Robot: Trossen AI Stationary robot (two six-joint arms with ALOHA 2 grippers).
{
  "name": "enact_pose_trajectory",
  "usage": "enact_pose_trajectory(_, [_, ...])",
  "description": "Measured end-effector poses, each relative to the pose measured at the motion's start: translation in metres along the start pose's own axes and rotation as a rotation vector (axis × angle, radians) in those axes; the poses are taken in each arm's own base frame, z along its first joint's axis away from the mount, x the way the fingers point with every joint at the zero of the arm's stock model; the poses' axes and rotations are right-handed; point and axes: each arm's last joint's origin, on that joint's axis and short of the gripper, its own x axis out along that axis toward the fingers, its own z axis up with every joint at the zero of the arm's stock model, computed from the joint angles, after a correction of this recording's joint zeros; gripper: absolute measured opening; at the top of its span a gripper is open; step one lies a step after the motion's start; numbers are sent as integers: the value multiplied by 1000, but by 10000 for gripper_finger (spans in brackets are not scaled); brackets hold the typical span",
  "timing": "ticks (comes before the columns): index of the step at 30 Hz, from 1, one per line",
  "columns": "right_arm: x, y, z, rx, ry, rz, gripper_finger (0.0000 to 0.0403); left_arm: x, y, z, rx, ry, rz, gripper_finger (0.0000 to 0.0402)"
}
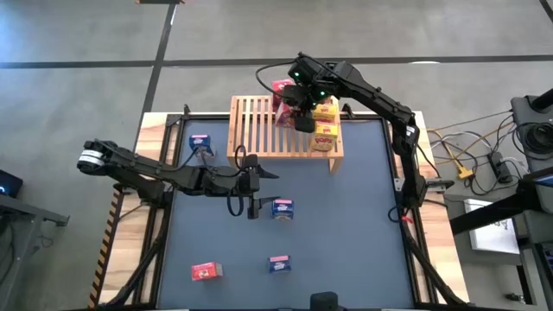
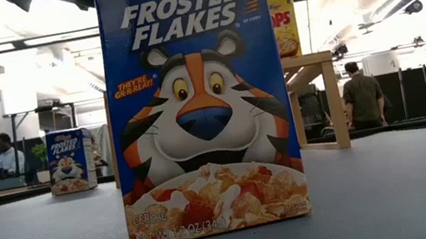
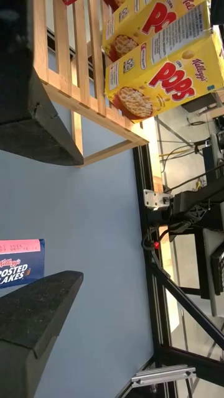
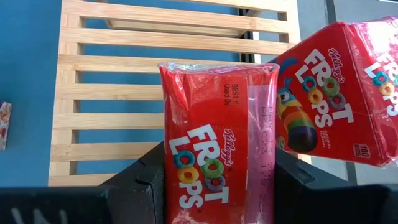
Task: Stack cereal on shelf
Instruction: Put the right red cereal box on the shelf aligned with the other red cereal box, then put the red cereal box on the shelf aligned with the other red cereal boxes
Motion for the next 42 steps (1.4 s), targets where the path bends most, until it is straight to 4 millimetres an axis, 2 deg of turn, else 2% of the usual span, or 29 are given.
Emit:
enact_pose_trajectory(15, [0,0,1,-1,-8,-4,225,0,0,0,0,1,0,274])
enact_pose_trajectory(20, [-8,1,1,-2,-17,-20,231,0,0,0,0,3,1,274])
enact_pose_trajectory(28, [-47,7,-2,23,-69,-80,233,0,0,0,0,3,1,274])
enact_pose_trajectory(33, [-83,16,-6,67,-140,-110,231,0,0,0,-1,0,1,274])
enact_pose_trajectory(42, [-143,61,-6,49,-286,-80,228,0,0,2,-6,-21,7,274])
